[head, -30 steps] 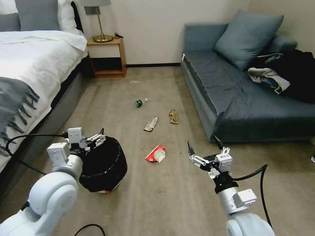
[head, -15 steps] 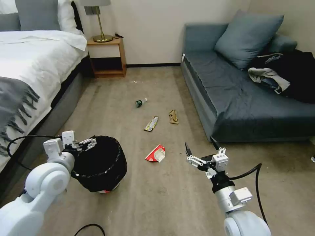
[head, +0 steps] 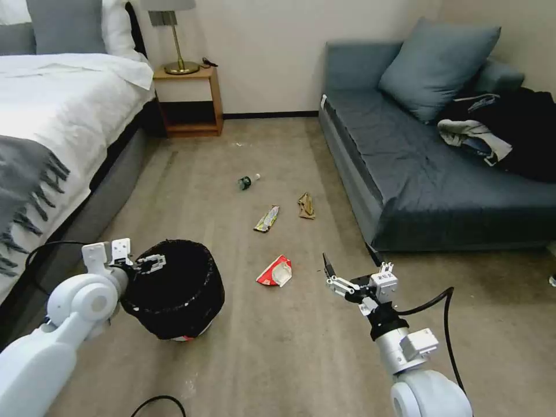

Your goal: Pick up the trash bin, then pick up the garbage on the floor and place it into the trash bin.

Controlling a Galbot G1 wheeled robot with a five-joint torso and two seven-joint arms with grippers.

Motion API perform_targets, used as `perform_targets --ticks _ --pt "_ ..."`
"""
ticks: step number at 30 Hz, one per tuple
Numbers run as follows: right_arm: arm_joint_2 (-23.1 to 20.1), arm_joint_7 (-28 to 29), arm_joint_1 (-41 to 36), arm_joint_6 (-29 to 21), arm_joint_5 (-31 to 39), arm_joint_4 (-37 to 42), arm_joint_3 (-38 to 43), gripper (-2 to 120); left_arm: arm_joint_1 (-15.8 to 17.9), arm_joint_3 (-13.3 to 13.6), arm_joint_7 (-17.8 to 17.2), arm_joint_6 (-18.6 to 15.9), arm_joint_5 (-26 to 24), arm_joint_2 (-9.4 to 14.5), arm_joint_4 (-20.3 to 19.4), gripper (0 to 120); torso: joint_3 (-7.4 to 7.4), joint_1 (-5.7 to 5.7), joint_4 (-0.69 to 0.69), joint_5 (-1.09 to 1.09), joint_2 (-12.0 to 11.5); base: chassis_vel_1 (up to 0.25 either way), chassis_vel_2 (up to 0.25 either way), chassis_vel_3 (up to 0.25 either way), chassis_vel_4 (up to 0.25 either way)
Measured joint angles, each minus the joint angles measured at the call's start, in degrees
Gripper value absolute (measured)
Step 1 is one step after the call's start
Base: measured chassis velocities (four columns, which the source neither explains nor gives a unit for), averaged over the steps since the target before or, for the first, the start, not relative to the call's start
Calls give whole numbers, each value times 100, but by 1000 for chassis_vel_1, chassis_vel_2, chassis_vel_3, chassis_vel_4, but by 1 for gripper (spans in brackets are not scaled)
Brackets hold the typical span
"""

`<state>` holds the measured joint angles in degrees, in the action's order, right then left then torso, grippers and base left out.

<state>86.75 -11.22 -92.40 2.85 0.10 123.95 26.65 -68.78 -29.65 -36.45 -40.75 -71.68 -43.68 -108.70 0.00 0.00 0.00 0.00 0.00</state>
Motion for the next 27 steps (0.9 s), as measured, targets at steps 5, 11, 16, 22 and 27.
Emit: perform_targets --ticks 5,11,16,22,27 --pt "-23 -7 31 6 -1 -68 -5 100 144 75 12 -140 21 -5 375 100 0 0 0 0 0 0 0 0 0" --pt "-37 -7 25 18 -4 -122 2 100 286 213 197 -161 133 -44 726 100 0 0 0 0 0 0 0 0 0" --pt "-38 -8 -3 46 -20 -150 5 100 386 284 431 -161 209 -77 996 100 0 0 0 0 0 0 0 0 0" --pt "-24 -9 -31 68 -44 -160 7 100 443 337 538 -154 222 -113 1262 100 -1 0 0 0 0 0 0 0 0" --pt "-30 -10 -59 101 -55 -173 11 100 460 378 591 -151 209 -163 1431 100 -1 0 0 0 0 0 0 0 0"
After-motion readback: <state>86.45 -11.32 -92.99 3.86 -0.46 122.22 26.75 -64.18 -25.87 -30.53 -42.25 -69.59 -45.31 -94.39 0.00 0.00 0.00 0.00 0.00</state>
